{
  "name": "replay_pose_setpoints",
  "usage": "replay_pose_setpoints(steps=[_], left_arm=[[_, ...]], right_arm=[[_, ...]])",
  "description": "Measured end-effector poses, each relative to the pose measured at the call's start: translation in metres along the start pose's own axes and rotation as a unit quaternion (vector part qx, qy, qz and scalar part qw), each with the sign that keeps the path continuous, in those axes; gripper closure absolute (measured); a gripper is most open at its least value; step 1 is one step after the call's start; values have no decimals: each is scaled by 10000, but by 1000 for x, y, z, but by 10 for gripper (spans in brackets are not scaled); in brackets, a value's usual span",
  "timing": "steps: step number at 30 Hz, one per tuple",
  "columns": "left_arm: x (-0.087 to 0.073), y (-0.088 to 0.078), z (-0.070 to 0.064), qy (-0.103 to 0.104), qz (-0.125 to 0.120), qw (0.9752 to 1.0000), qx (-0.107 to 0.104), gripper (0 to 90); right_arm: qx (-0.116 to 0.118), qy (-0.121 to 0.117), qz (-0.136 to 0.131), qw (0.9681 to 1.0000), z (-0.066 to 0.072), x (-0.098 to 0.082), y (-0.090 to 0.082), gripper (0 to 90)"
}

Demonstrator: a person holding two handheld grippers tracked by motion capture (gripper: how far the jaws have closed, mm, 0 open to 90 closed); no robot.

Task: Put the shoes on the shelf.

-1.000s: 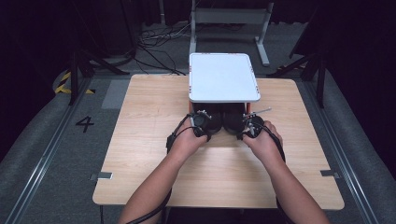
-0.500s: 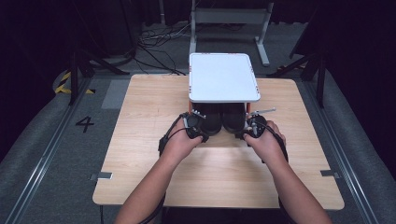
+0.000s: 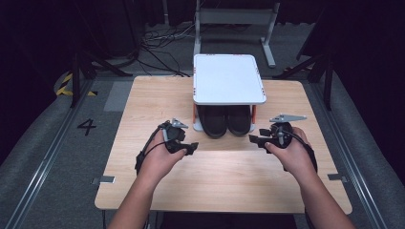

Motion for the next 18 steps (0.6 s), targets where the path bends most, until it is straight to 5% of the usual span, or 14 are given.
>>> replay_pose_setpoints(steps=[7, 11, 13, 18], left_arm=[[-23, -28, 28, -70, -143, 9997, 186, 375], [-33, -38, 44, -41, -168, 9994, 311, 345], [-37, -41, 51, 159, -105, 9988, 461, 304], [-41, -45, 65, -99, -153, 9989, 436, 256]], right_arm=[[154, -137, -103, 9997, -24, -5, -12, 407], [1, -126, -154, 9998, -43, -5, -21, 394], [-116, -47, -268, 9996, -56, -2, -32, 388], [-495, -142, -279, 9983, -85, -8, -51, 316]])
Point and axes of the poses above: each handheld gripper's, and its own axes: y roughly forward along the jaws, x roughly out of its top, z roughly to its left, the point moved 7 cm from there along y, roughly forward along the jaws, and after that the axes turned 6 degrees about -y, right-handed, at the moved point
